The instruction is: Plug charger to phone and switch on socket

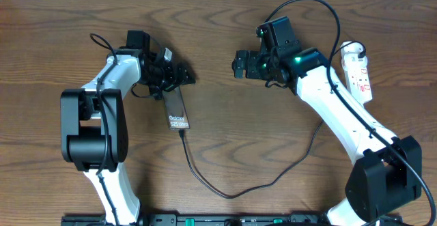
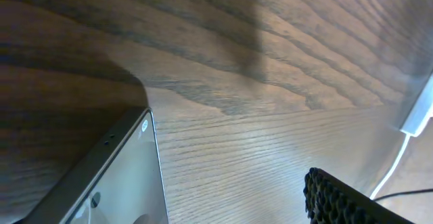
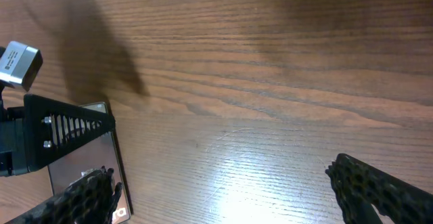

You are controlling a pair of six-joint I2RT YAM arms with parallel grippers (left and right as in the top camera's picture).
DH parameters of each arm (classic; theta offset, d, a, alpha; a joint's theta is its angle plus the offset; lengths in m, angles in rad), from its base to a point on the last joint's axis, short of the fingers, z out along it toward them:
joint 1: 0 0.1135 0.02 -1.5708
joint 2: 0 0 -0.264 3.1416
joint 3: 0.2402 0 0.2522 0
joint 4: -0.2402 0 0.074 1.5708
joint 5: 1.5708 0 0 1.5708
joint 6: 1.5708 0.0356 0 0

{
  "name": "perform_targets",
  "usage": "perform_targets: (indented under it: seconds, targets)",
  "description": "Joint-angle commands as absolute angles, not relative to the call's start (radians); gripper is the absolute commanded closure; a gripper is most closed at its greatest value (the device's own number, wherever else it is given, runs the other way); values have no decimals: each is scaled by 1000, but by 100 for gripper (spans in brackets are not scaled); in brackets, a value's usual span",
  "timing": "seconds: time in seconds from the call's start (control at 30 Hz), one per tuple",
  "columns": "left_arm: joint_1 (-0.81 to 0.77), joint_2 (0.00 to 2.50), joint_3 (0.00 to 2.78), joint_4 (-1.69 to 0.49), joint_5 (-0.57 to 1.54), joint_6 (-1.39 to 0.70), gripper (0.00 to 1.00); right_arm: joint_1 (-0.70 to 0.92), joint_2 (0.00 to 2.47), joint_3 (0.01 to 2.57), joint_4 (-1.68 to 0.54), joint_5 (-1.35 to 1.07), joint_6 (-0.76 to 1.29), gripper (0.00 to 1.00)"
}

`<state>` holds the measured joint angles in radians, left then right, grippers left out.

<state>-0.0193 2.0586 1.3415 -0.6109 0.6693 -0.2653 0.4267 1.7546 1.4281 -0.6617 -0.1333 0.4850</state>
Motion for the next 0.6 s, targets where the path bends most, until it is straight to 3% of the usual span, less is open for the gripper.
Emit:
perform_targets:
  seconds: [0.0,0.57]
  targets:
    - [-13,2112,1305,-648,453,-271,16,430,1736,1446,-662,-121,478,1]
    - [-13,2112,1305,-685,380,-274,15,430,1736,1446,-662,-121,478,1]
